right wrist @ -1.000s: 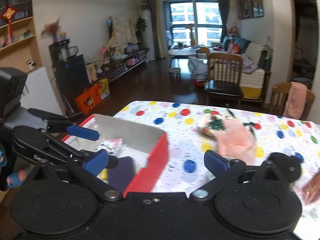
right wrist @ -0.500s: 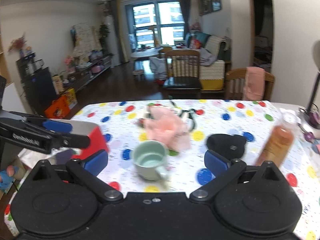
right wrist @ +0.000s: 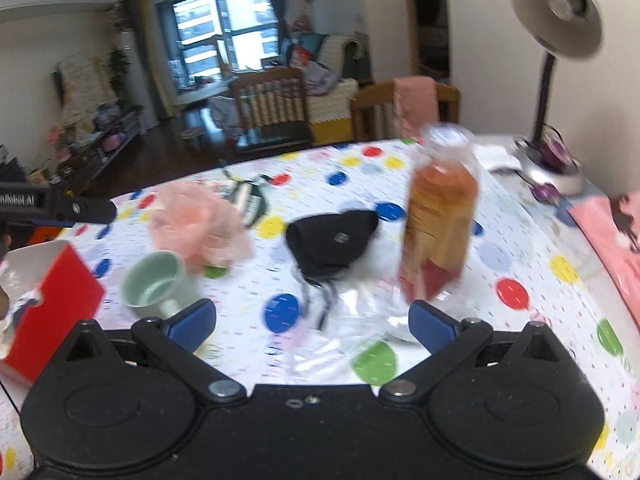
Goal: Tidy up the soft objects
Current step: 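Withdraw both tools toward the pink bath puff and clear plastic bag, then grasp the pink mesh puff with the left tool while the right tool grasps the plastic bag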
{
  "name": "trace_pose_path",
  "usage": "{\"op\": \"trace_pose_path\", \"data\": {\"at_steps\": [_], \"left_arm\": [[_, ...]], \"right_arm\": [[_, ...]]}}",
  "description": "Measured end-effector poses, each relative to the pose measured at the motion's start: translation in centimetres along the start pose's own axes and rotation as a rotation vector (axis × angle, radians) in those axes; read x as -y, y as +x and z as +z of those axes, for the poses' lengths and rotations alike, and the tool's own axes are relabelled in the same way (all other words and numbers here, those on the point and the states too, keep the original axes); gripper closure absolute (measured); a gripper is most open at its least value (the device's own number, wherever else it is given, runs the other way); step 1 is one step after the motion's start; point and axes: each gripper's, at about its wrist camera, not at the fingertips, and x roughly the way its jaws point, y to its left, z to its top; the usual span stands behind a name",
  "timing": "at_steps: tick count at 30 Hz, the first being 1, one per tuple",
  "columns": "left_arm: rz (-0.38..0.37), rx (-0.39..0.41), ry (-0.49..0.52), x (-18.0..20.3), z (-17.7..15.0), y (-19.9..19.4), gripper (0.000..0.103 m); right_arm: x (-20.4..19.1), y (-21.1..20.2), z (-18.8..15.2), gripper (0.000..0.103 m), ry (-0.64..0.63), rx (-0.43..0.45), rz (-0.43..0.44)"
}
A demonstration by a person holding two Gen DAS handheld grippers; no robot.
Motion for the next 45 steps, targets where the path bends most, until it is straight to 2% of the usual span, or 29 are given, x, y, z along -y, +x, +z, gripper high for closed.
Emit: {"op": "trace_pose_path", "data": {"at_steps": [6,11,20,24,32,38,45], "left_arm": [[0.077,-0.062,-0.020,0.0,1.4,4.9,0.000],[0.125,-0.115,-0.026,-0.3,2.1,8.4,0.000],[0.189,-0.174,-0.019,-0.8,2.9,12.4,0.000],[0.203,-0.204,-0.029,-1.1,3.2,13.9,0.000],[0.252,-0.262,-0.076,-2.8,3.2,16.2,0.001],[0.268,-0.263,-0.064,-3.2,3.0,16.4,0.004],[0.269,-0.262,-0.077,-3.5,3.0,16.0,0.032]], "right_arm": [[3.5,2.6,-1.0,0.001,0.111,-0.043,-0.045],[5.5,5.1,-1.5,0.001,0.254,-0.100,-0.042],[7.8,9.2,-1.4,0.006,0.485,-0.154,-0.109],[8.1,10.9,-1.5,0.008,0.545,-0.181,-0.125],[7.1,12.1,-1.1,0.015,0.517,-0.186,-0.169],[6.5,12.3,-0.9,0.025,0.468,-0.183,-0.205],[6.0,12.2,-1.2,0.038,0.431,-0.174,-0.242]]}}
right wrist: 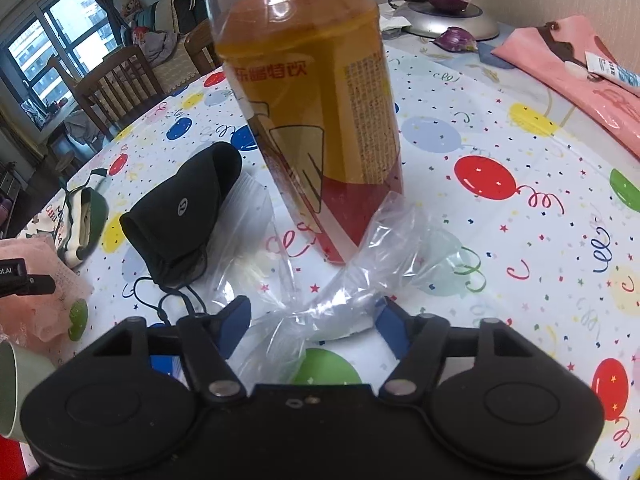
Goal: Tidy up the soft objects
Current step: 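Grasp the pink mesh puff with the left tool while the right tool grasps the plastic bag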
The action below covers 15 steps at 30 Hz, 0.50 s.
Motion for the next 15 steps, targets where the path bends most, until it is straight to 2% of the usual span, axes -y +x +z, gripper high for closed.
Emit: {"op": "trace_pose_path", "data": {"at_steps": [1,3,4,7,15], "left_arm": [[-0.001,0.000,-0.003,-0.1,0.0,-0.1,0.036],[-0.005,0.005,-0.017,-0.4,-0.1,-0.4,0.039],[-0.008,0.009,-0.023,-0.5,-0.1,-0.6,0.044],[-0.017,0.017,-0.031,-0.9,-0.2,-1.1,0.052],[-0.032,0.042,-0.062,-1.9,-0.7,-2.7,0.065]], "right_arm": [[0.0,0.0,-0.1,0.039,-0.003,0.002,-0.001],[0.1,-0.2,-0.2,0.046,-0.011,0.005,-0.004],[0.1,-0.2,-0.2,0.052,-0.012,0.007,-0.006],[0.3,-0.5,-0.4,0.057,-0.007,0.007,0.004],[1.3,-2.1,-0.9,0.061,-0.003,0.028,0.029]]}}
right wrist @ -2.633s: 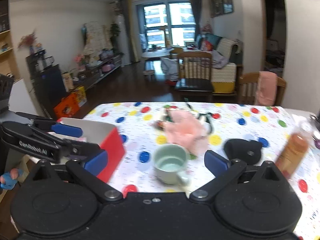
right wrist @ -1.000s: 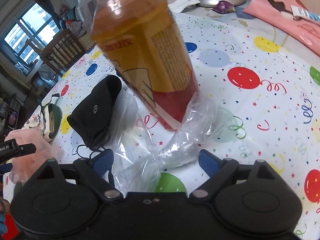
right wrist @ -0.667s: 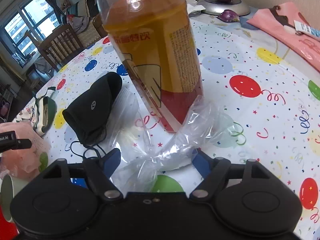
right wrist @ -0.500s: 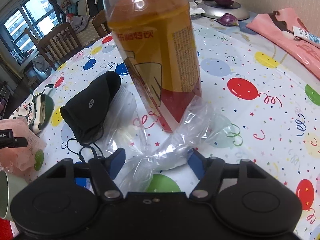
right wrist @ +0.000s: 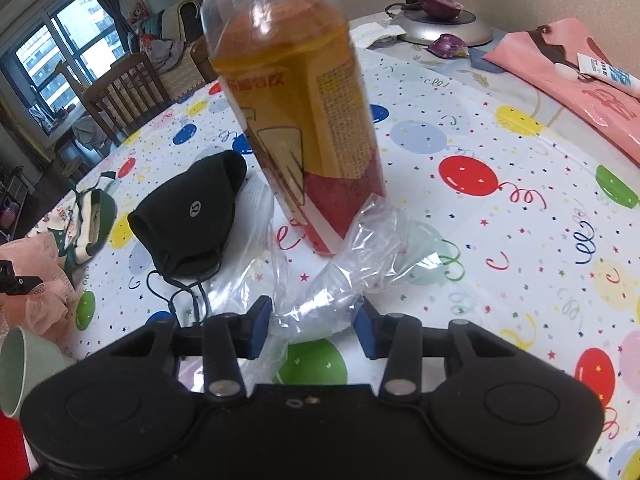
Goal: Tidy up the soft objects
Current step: 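Grasp the pink mesh puff with the left tool while the right tool grasps the plastic bag, then carry the pink puff and plastic bag over the shoebox with both tools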
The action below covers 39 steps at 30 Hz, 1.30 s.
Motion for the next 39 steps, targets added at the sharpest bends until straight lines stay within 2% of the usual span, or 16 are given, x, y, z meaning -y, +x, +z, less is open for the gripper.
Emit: {"op": "trace_pose_path", "data": {"at_steps": [11,20,29,39], "left_arm": [[-0.024,0.078,-0.027,-1.9,-0.5,-4.6,0.067],[-0.092,0.114,-0.025,-3.7,-1.6,-9.5,0.067],[-0.157,0.122,-0.001,-6.5,-3.6,-14.3,0.067],[-0.198,0.144,-0.004,-11.2,-6.0,-19.7,0.067]], "right_arm": [[1.0,-5.2,-0.5,0.062,-0.044,0.053,0.077],[0.1,-10.4,-0.6,0.062,-0.101,0.083,0.166],[-3.0,-14.4,-1.4,0.062,-0.184,0.081,0.249],[-9.1,-17.0,-2.7,0.062,-0.311,0.082,0.346]]}}
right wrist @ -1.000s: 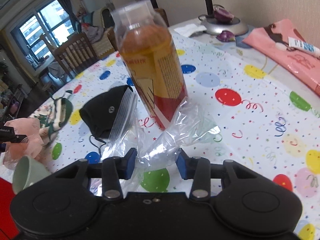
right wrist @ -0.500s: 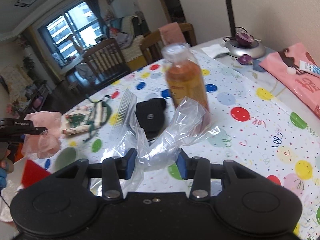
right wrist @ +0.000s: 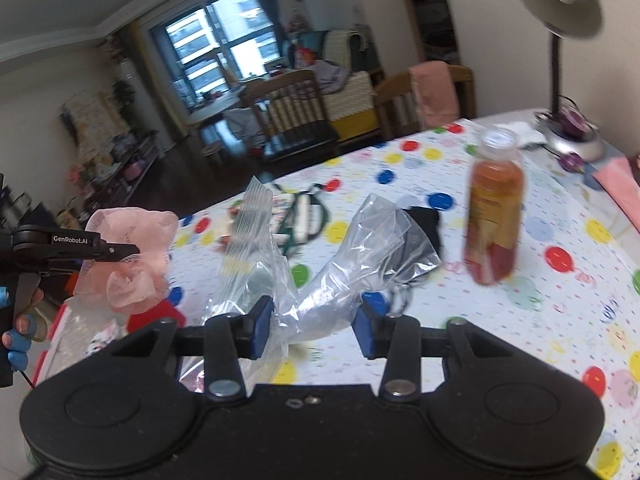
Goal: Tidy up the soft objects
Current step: 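Carry the pink puff and plastic bag over the shoebox with both tools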
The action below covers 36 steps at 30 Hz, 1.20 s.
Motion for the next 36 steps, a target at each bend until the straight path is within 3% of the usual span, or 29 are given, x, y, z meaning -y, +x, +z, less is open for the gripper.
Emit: {"op": "trace_pose_path", "data": {"at_steps": [21,32,36], "left_arm": [[0.079,0.029,-0.105,-12.7,-3.6,-8.3,0.067],[0.121,-0.016,-0.144,-18.4,-6.1,-8.0,0.067],[0.128,-0.052,-0.133,-19.7,-6.7,-6.9,0.067]], "right_arm": [[-17.0,4.5,-0.4,0.062,-0.302,-0.090,0.231],[-24.2,9.2,-1.7,0.062,-0.449,-0.140,0.255],[-25.9,11.2,-2.3,0.062,-0.491,-0.151,0.228]]}}
